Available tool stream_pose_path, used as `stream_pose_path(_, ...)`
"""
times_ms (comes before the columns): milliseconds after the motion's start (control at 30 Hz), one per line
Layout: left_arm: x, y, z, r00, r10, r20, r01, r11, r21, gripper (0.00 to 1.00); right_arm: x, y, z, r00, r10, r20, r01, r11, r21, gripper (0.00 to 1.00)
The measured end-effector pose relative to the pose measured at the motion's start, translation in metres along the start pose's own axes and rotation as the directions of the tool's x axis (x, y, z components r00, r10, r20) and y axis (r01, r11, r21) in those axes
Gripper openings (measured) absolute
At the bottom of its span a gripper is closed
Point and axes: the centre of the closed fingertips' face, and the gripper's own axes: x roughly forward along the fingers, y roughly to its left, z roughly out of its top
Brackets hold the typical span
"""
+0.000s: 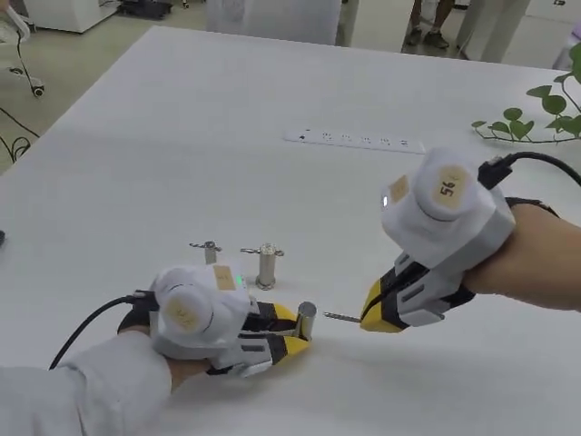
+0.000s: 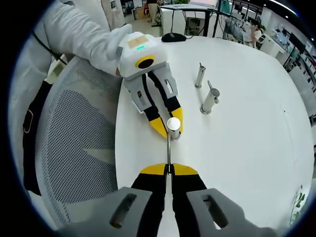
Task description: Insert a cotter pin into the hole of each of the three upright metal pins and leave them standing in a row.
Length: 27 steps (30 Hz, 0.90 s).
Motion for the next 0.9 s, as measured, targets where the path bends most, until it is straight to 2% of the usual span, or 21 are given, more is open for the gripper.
stream_pose_path(500,0.000,-0.002,-0.001,1.0000,0.002,0.009,-0.002,1.000,-0.012,0.11,0.009,-0.005,0.000,0.9990,0.000,-0.046,-0.001,1.000,-0.008,0.04)
stream_pose_path(733,-0.001,-0.003,-0.001,0.9999,0.005,0.011,-0.005,1.000,-0.018,0.11,0.011,-0.004,0.002,0.9987,0.003,-0.051,-0.003,1.000,-0.007,0.04)
stream_pose_path(900,-0.001,-0.003,-0.001,0.9999,0.011,0.010,-0.011,1.000,-0.022,0.11,0.012,-0.002,0.003,0.9989,0.005,-0.047,-0.004,1.000,0.018,0.04)
